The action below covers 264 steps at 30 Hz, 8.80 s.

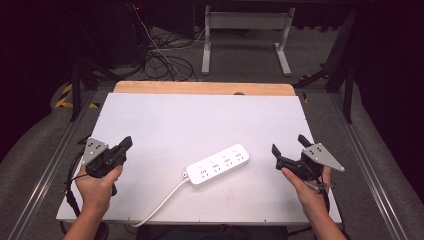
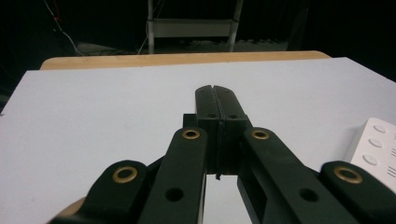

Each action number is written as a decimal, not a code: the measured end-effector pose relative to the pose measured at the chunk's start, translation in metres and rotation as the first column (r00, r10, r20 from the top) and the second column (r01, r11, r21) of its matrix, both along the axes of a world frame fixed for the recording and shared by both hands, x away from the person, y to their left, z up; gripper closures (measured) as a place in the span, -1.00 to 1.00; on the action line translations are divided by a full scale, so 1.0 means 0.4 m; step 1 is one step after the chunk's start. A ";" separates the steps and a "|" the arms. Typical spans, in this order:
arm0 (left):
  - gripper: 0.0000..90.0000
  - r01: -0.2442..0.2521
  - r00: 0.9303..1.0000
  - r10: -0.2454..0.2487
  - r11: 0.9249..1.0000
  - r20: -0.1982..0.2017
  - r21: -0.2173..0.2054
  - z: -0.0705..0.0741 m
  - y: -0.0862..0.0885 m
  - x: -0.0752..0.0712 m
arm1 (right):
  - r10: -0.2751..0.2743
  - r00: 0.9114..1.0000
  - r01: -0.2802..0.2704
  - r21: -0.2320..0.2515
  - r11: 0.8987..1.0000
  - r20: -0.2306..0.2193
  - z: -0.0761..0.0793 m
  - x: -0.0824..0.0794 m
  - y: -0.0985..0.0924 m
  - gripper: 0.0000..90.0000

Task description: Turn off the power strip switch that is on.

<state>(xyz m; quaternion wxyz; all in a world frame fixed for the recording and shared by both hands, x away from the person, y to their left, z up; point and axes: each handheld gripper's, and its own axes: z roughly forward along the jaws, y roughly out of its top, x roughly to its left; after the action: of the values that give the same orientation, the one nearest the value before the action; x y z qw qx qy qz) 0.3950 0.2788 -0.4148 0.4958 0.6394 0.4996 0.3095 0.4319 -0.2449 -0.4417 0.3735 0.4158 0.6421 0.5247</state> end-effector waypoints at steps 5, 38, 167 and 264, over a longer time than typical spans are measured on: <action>1.00 0.021 1.000 -0.021 1.000 -0.004 0.015 0.006 -0.007 0.004 | 0.000 1.000 0.000 -0.001 1.000 0.000 0.000 0.000 0.000 -0.84; 1.00 0.338 0.940 -0.330 0.931 -0.082 0.139 0.010 -0.207 0.057 | -0.002 1.000 0.002 -0.012 1.000 -0.011 -0.003 -0.007 0.002 -0.84; 1.00 0.560 0.787 -0.428 0.798 -0.444 0.222 -0.099 -0.410 0.132 | 0.026 0.997 -0.027 -0.023 0.999 -0.079 -0.012 0.004 0.023 -0.81; -0.60 -0.091 0.960 0.062 0.991 0.274 0.096 0.020 -0.104 0.023 | 0.029 0.996 -0.031 -0.025 0.999 -0.083 -0.011 0.005 0.022 -0.79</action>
<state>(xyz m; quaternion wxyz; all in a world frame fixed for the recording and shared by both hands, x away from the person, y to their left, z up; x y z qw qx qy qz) 0.4043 0.2373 -0.4068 0.5118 0.5970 0.4342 0.4394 0.4339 -0.2360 -0.4460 0.3440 0.4228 0.6699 0.5041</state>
